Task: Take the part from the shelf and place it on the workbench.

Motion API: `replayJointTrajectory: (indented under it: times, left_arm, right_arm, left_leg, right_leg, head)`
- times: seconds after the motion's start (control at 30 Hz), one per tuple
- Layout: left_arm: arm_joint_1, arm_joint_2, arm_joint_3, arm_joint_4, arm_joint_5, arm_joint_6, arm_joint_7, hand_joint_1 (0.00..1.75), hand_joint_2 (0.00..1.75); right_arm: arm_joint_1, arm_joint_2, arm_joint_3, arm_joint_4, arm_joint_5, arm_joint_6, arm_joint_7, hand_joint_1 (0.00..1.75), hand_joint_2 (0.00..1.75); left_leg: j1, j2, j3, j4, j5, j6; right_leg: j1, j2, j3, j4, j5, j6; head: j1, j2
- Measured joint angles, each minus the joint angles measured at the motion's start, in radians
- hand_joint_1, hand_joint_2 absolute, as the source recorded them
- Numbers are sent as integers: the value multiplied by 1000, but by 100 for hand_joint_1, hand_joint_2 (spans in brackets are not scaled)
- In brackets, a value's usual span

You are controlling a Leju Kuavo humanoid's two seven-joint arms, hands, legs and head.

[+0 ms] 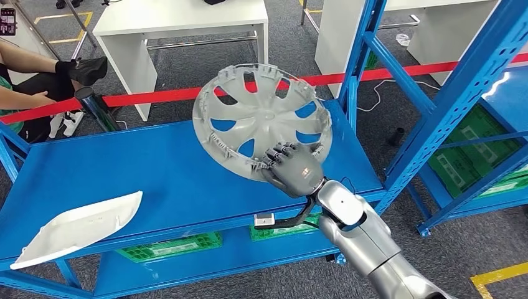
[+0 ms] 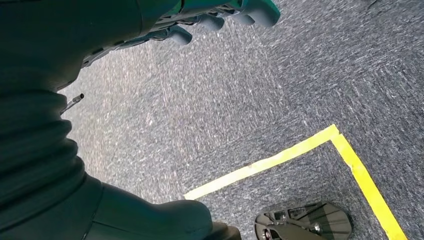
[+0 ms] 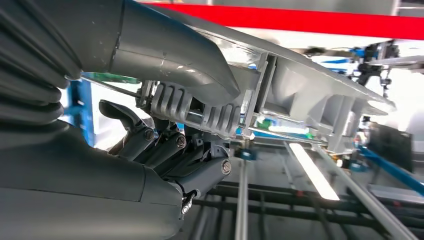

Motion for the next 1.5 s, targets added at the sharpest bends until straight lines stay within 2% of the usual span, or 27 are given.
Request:
replayJointTrajectory:
  times: [0.13, 0.23, 0.3, 0.37, 0.4, 0.43, 0.47, 0.53, 0.6, 0.73, 0.8, 0.87, 0.9, 0.93, 0.97, 1.03, 1.07, 1.13, 1.2, 1.23, 1.27, 1.3, 1.37, 1.4, 1.43, 1.47, 1.5]
  left_arm:
    - [1, 2, 13, 0, 7, 0, -10, 0, 175]
    - [0, 2, 17, 0, 8, 0, -10, 0, 175]
    - [0, 2, 17, 0, 8, 0, -11, 0, 175]
    - [1, 2, 18, 0, 8, 0, -11, 0, 175]
    - [1, 2, 19, 0, 8, 0, -12, 0, 175]
    - [1, 2, 19, 0, 8, 0, -12, 0, 175]
    - [1, 2, 19, 0, 8, 0, -13, 0, 175]
    - [1, 2, 20, 0, 8, 0, -15, 0, 175]
    - [1, 3, 21, 0, 8, 1, -16, 0, 175]
    - [2, 4, 22, 0, 8, 2, -18, 0, 175]
    - [2, 4, 22, 0, 8, 2, -18, 0, 175]
    - [2, 4, 22, 0, 9, 2, -17, 0, 175]
    - [2, 5, 22, 0, 10, 2, -17, 0, 175]
    - [2, 5, 23, 0, 12, 2, -17, 0, 175]
    - [2, 6, 23, 0, 14, 2, -16, 0, 175]
    - [1, 6, 23, 0, 16, 2, -15, 0, 175]
    - [0, 6, 23, 0, 17, 2, -15, 0, 175]
    - [-2, 6, 24, 0, 20, 2, -15, 0, 175]
    - [-2, 6, 25, 0, 23, 2, -15, 0, 175]
    - [-2, 6, 27, 0, 24, 2, -15, 0, 175]
    - [-1, 6, 29, 0, 25, 2, -15, 0, 175]
    - [-1, 6, 31, 0, 25, 2, -15, 0, 175]
    - [-2, 6, 34, 0, 25, 2, -15, 0, 175]
    - [-2, 6, 35, 0, 25, 2, -15, 0, 175]
    - [-1, 6, 36, 0, 25, 1, -15, 0, 175]
    - [-1, 6, 37, 0, 25, 1, -16, 0, 175]
    - [0, 6, 37, 0, 25, 0, -16, 0, 175]
  right_arm:
    - [-18, 6, 37, -4, 3, 5, 13, 175, 175]
    - [-28, 9, 53, -4, 6, 2, 36, 175, 175]
    - [-35, 10, 61, -3, 8, -3, 49, 175, 175]
    - [-36, 9, 68, -3, 12, -10, 58, 175, 175]
    - [-34, 9, 71, -3, 14, -13, 62, 175, 175]
    - [-33, 8, 75, -3, 16, -17, 65, 175, 175]
    - [-32, 8, 78, -3, 17, -19, 68, 175, 175]
    - [-32, 8, 84, -3, 18, -21, 72, 175, 175]
    - [-32, 8, 89, -3, 18, -22, 75, 175, 175]
    - [-33, 7, 95, -2, 21, -24, 79, 175, 175]
    - [-33, 7, 96, -2, 22, -24, 81, 175, 175]
    - [-33, 7, 97, -2, 23, -23, 84, 175, 175]
    - [-33, 7, 98, -2, 24, -22, 85, 175, 175]
    - [-32, 7, 100, -2, 24, -22, 86, 175, 175]
    - [-32, 7, 101, -2, 24, -21, 87, 175, 175]
    - [-32, 7, 104, -2, 24, -20, 88, 175, 175]
    - [-32, 7, 104, -3, 24, -20, 89, 175, 175]
    - [-32, 7, 107, -3, 23, -20, 93, 175, 175]
    - [-31, 7, 112, -3, 22, -20, 97, 175, 175]
    - [-31, 7, 115, -3, 21, -21, 98, 175, 175]
    - [-31, 7, 117, -3, 21, -21, 99, 175, 175]
    - [-31, 7, 119, -3, 21, -21, 99, 175, 175]
    - [-31, 7, 122, -3, 21, -21, 99, 175, 175]
    - [-31, 7, 124, -3, 21, -21, 100, 175, 175]
    - [-30, 7, 126, -3, 21, -21, 100, 175, 175]
    - [-29, 7, 127, -3, 21, -21, 101, 175, 175]
    - [-27, 7, 128, -3, 21, -20, 103, 175, 175]
  left_leg:
    - [-4, -1, -6, 11, 0, 12]
    - [0, 1, -4, -6, 21, 31]
    - [5, 6, -6, -21, 36, 42]
    - [4, 9, -15, -17, 39, 46]
    - [5, 10, -20, -12, 39, 46]
    - [6, 11, -25, -6, 39, 45]
    - [9, 11, -31, 2, 37, 42]
    - [13, 9, -46, 22, 32, 30]
    - [12, 6, -60, 37, 30, 13]
    - [12, 3, -77, 44, 30, -16]
    - [12, 5, -106, 111, -29, -17]
    - [7, 4, -147, 231, -107, -12]
    - [4, 4, -157, 277, -126, -10]
    - [3, 4, -154, 297, -128, -8]
    - [1, 4, -135, 283, -111, -4]
    - [-4, 4, -58, 176, -66, 7]
    - [-8, 4, -18, 114, -55, 11]
    - [-16, 2, 19, 42, -53, 19]
    - [-20, 0, 9, 36, -40, 32]
    - [-19, 2, 4, 33, -29, 42]
    - [-17, 4, -4, 30, -16, 52]
    - [-15, 7, -15, 27, -2, 60]
    - [-16, 9, -44, 27, 24, 69]
    - [-18, 10, -60, 28, 36, 70]
    - [-20, 10, -76, 29, 47, 71]
    - [-21, 10, -92, 31, 58, 70]
    - [-22, 10, -107, 32, 69, 69]
  right_leg:
    - [-3, -1, -1, -2, 5, 11]
    - [-2, -1, -7, 1, 1, 26]
    - [0, -3, -42, 73, -48, 27]
    - [0, -4, -100, 199, -102, 31]
    - [-2, -5, -117, 240, -109, 34]
    - [-5, -5, -120, 248, -97, 38]
    - [-9, -7, -103, 214, -68, 43]
    - [-15, -9, -44, 95, -17, 50]
    - [-12, -5, -21, 40, -6, 40]
    - [-8, -3, -45, 41, 2, -3]
    - [-8, -6, -57, 36, 16, -22]
    - [-2, -9, -74, 36, 31, -31]
    - [2, -9, -84, 36, 38, -33]
    - [6, -9, -94, 36, 46, -34]
    - [8, -9, -104, 36, 55, -33]
    - [10, -9, -122, 37, 73, -28]
    - [11, -8, -129, 37, 82, -22]
    - [12, -9, -132, 33, 100, -8]
    - [11, -9, -131, 21, 119, 7]
    - [9, -9, -134, 19, 118, 14]
    - [8, -9, -140, 29, 97, 19]
    - [8, -9, -151, 57, 58, 22]
    - [8, -8, -179, 170, -45, 26]
    - [9, -8, -188, 230, -76, 28]
    - [10, -8, -187, 272, -84, 28]
    - [11, -8, -171, 282, -71, 26]
    - [13, -8, -139, 260, -47, 22]
  head:
    - [0, 0]
    - [1, 0]
    - [3, 0]
    - [4, 0]
    - [4, 0]
    - [4, 0]
    - [4, 0]
    - [5, 0]
    - [6, 0]
    - [5, 0]
    - [4, 0]
    - [3, 0]
    - [3, 0]
    - [3, 0]
    - [4, 0]
    - [3, 0]
    - [4, 0]
    - [3, 0]
    - [2, 0]
    - [1, 0]
    - [2, 0]
    - [2, 0]
    - [2, 0]
    - [2, 0]
    - [2, 0]
    - [2, 0]
    - [2, 0]
